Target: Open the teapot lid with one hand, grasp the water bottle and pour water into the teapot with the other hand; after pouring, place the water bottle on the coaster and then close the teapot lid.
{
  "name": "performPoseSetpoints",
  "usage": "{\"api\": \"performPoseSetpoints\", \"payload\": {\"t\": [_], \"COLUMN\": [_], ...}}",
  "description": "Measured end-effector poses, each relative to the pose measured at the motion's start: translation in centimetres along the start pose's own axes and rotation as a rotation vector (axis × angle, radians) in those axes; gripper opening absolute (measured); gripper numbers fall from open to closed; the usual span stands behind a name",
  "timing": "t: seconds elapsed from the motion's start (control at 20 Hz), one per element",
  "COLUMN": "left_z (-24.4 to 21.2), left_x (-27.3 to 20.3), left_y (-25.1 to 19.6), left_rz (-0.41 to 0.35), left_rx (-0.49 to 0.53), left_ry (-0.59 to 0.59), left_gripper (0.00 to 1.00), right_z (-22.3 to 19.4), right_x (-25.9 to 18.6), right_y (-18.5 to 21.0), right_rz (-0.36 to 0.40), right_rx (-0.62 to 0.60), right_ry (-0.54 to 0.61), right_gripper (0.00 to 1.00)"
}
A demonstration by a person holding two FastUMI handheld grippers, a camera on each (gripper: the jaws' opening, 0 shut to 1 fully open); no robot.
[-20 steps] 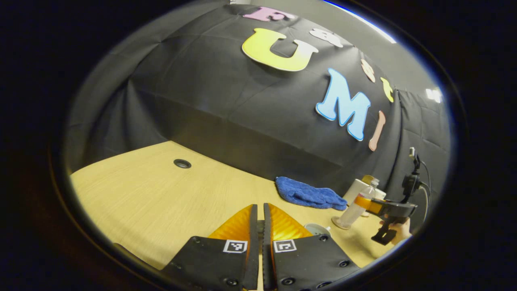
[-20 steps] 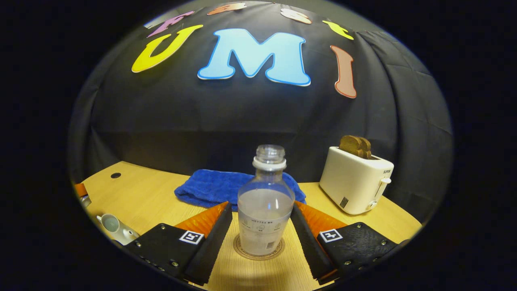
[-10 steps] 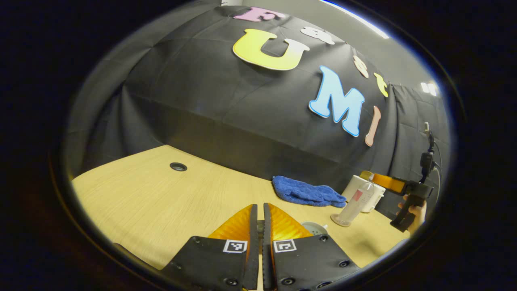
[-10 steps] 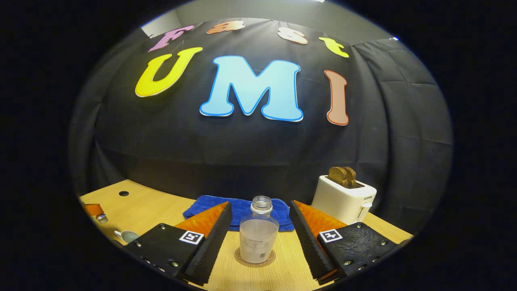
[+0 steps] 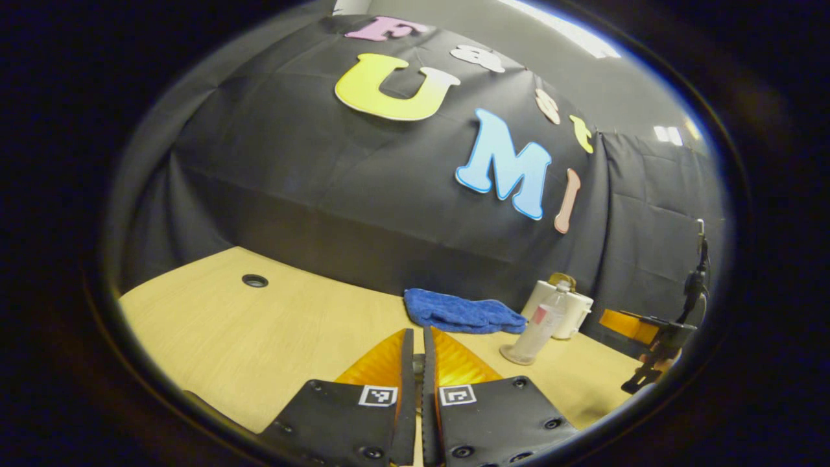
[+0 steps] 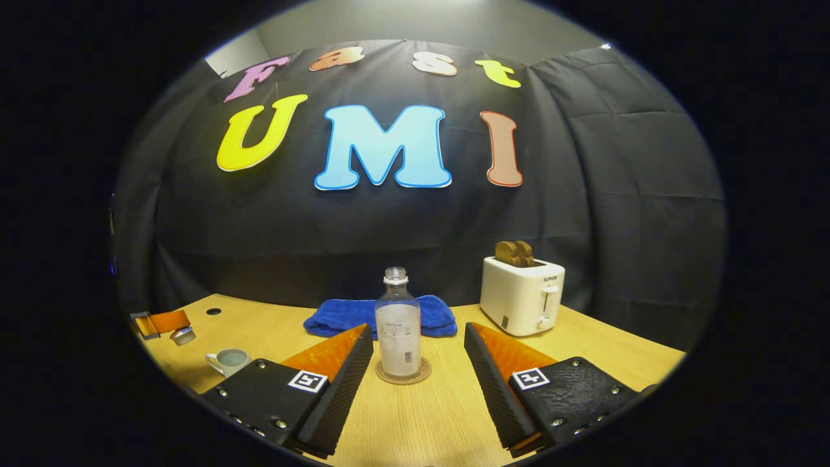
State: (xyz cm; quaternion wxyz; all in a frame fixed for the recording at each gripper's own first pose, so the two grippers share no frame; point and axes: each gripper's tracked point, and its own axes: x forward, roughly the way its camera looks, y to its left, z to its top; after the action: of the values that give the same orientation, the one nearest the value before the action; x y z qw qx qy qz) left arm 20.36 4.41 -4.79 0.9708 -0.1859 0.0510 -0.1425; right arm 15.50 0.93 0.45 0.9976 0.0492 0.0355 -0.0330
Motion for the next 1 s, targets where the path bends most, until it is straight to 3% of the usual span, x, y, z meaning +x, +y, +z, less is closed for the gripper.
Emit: {"api": "performPoseSetpoints", "payload": {"t": [0.3,0.65,0.85,1.0], "left_z": [-0.3,-3.1,-4.3,-4.7], "left_x": [1.3,4.3,5.4,6.0], "left_y": [-3.1,-4.5,-4.7,-4.7], "left_rz": [-0.008,0.036,0.061,0.072], "left_rx": [0.064,0.144,0.189,0.21], "left_ry": [0.01,0.069,0.084,0.089], "left_gripper": [0.12,0.1,0.12,0.12], "right_z": [-1.7,-2.4,-4.0,-3.7], "right_x": [-4.1,-5.2,-5.2,-5.3], "right_y": [-1.7,0.5,0.9,0.2], "right_rz": [-0.054,0.023,0.056,0.04], "right_rx": [-0.028,-0.153,-0.156,-0.143], "right_ry": [-0.023,-0.081,-0.053,-0.056], "right_gripper": [0.88,0.88,0.86,0.86]}}
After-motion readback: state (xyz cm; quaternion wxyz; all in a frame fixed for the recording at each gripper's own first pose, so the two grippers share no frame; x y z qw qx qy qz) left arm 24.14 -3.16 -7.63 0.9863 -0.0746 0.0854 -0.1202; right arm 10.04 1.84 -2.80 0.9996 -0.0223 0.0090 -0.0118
